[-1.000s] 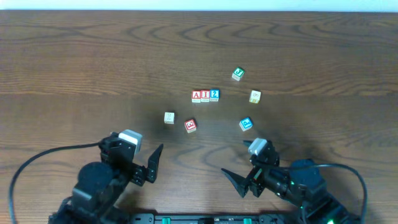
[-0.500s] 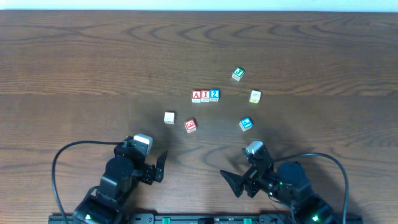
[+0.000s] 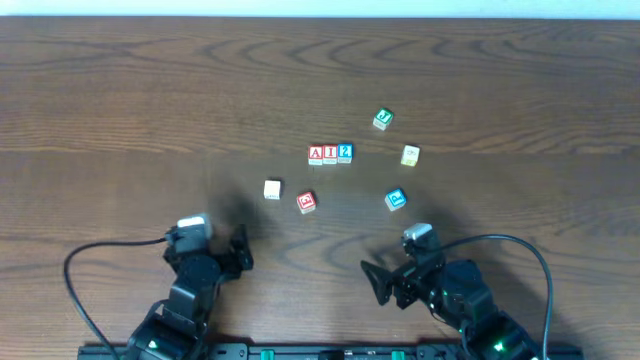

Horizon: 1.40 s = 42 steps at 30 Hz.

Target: Spell out Ai2

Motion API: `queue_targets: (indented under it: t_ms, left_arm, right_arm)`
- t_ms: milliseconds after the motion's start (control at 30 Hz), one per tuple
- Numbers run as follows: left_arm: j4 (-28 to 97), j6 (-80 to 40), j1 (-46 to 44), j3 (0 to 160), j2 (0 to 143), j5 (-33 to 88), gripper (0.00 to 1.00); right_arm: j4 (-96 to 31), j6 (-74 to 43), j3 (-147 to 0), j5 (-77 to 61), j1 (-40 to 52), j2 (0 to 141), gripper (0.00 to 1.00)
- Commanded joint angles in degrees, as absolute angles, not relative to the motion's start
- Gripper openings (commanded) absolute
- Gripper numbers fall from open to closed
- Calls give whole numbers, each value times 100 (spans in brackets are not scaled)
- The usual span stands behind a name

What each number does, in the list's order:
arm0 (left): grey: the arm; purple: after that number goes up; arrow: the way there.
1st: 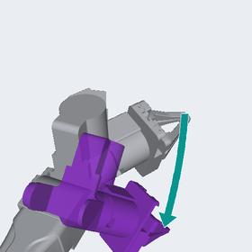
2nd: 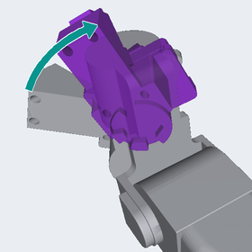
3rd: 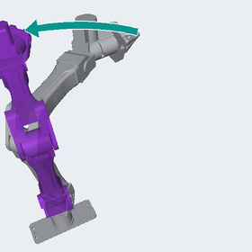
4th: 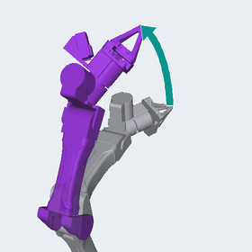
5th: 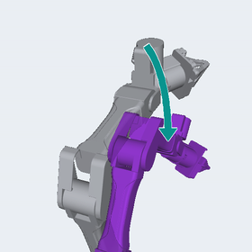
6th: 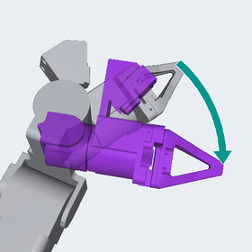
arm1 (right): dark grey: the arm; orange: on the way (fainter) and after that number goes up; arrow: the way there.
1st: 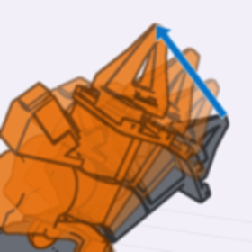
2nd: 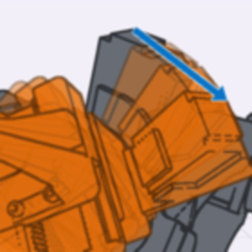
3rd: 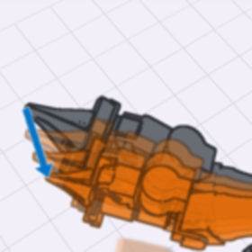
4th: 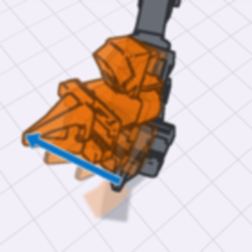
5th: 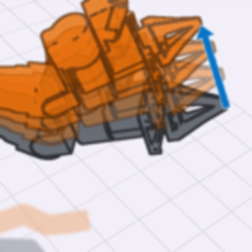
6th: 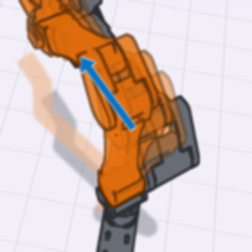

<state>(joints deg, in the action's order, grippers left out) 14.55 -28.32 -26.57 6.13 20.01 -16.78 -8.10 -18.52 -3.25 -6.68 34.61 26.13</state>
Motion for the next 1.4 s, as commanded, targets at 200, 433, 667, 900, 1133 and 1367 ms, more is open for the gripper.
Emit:
queue_targets:
  t_ms: [200,433,667,900,1133,1367]
  left_arm:
    - [1466,-3426,-2661,464,1994,-2287,95]
    - [1463,-3426,-2661,467,1994,-2287,95]
    - [1463,-3426,-2307,464,1275,-2285,95]
    - [1461,-3426,-1085,464,233,-2287,96]
    - [1457,-3426,-515,464,16,-2283,95]
    - [1457,-3426,-259,464,19,-2287,95]
  right_arm:
    - [-895,-1927,-246,-23,3404,2626,99]
    - [-895,-1927,-246,-23,3404,2606,99]
    - [-891,-1927,-246,-23,2700,1426,99]
    - [-884,-1927,-246,-23,1529,631,99]
    - [-884,-1927,-246,-23,891,259,99]
    - [-893,-1927,-246,-23,432,30,99]
